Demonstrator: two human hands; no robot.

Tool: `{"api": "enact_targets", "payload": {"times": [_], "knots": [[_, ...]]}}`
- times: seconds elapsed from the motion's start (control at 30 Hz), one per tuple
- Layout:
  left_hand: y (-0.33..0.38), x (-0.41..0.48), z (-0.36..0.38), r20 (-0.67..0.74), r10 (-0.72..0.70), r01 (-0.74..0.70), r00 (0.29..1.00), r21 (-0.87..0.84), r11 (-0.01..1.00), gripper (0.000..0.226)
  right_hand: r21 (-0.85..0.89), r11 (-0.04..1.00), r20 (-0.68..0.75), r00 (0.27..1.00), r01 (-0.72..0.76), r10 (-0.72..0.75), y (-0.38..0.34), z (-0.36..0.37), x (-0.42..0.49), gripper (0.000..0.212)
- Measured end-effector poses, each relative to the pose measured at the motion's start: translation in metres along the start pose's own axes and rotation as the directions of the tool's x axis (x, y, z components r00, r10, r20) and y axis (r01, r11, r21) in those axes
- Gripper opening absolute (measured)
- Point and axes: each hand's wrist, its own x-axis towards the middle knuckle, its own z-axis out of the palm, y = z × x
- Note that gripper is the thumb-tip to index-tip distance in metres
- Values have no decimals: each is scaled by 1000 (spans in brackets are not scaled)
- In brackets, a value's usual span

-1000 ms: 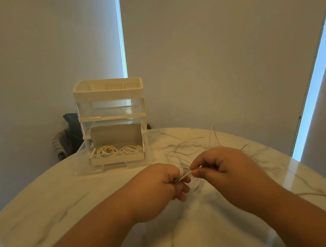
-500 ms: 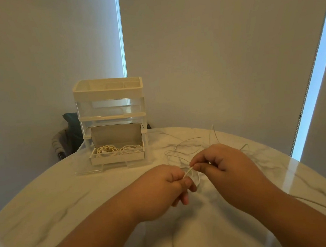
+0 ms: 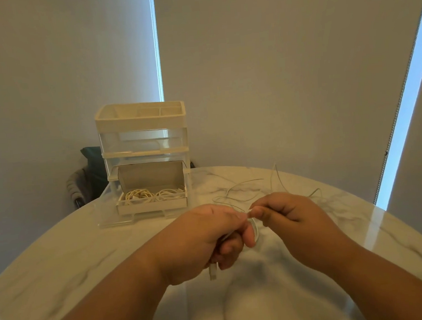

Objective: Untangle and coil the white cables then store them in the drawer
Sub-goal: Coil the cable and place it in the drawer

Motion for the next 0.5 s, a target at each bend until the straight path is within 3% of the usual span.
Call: {"api": "enact_targets", "payload": {"times": [0.23,0.4,0.5], "knots": [[-2,0,1,117,127,-67,985,-414,908,28,221,973,121,992,-68,42,1,6,-4,33],[-3,2,5,92,130,-71,987,-476,877,25,329,924,221,967,-196,126,-3,6,-6,29],[1,1,6,20,121,-90,992,-549,831,24,258,944,296,947,-207,127,-5,9,-6,25]]}}
